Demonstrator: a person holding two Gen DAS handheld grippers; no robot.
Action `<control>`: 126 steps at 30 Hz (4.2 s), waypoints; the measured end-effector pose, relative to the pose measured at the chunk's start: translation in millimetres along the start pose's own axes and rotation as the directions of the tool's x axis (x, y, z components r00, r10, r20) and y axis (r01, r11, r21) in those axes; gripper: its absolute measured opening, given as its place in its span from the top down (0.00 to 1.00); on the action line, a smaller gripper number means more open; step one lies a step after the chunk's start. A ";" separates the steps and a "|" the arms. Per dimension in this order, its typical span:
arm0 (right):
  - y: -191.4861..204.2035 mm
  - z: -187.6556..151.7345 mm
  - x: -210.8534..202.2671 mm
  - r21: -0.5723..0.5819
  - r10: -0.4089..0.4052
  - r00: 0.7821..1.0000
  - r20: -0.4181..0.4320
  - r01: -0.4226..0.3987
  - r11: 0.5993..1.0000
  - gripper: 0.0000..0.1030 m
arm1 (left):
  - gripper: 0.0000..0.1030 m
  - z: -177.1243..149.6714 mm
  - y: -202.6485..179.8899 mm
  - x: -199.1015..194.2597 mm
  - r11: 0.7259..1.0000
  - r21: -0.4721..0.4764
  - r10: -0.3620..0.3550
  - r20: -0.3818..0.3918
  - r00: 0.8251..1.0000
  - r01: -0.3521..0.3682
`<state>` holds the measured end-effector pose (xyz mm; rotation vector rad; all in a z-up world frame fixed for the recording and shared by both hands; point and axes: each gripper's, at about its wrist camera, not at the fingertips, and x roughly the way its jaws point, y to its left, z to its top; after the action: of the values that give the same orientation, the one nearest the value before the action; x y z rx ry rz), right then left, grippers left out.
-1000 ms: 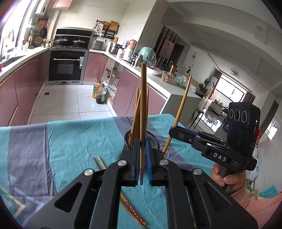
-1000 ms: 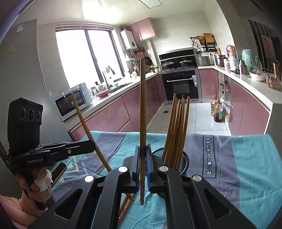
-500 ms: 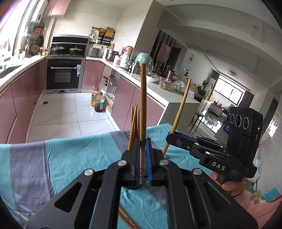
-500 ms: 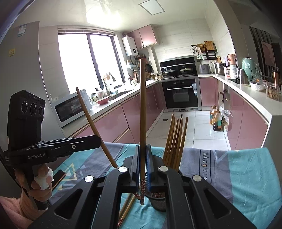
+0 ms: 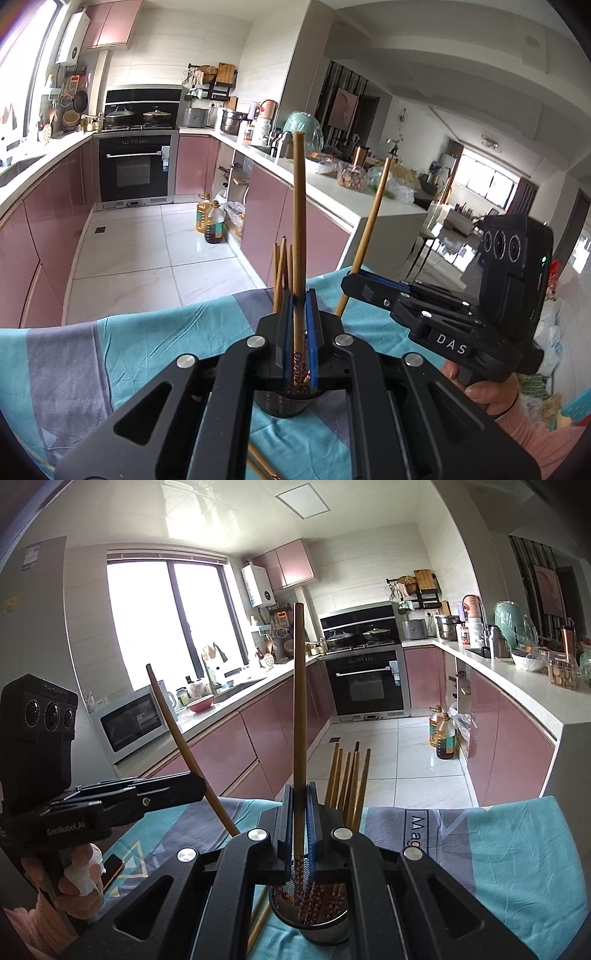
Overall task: Organize utensils
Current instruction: 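Lower both chopsticks into the mesh cup and open both grippers, then withdraw both grippers from the cup back over the last two chopsticks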
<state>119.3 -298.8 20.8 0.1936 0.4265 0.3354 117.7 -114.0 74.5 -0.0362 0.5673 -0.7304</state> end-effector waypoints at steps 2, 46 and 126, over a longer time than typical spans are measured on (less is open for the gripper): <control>-2.4 -2.8 7.9 0.006 -0.016 1.000 -0.013 0.016 1.000 0.95 | 0.93 -2.9 -2.8 6.5 1.000 0.005 0.008 -0.021 1.000 -0.008; 2.1 -49.8 35.0 0.029 -0.019 0.984 -0.177 0.025 0.999 0.84 | 0.73 -51.2 26.0 43.5 0.997 -0.007 0.076 -0.140 0.987 -0.078; 39.9 -157.4 69.9 -0.062 -0.031 0.870 -0.491 0.001 0.998 0.76 | 0.54 -175.2 53.8 76.9 0.955 -0.007 0.274 -0.360 0.892 -0.296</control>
<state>99.7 -219.0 -135.7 0.0414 0.9242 0.3803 109.4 -94.5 -123.1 0.1235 0.9215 -0.4307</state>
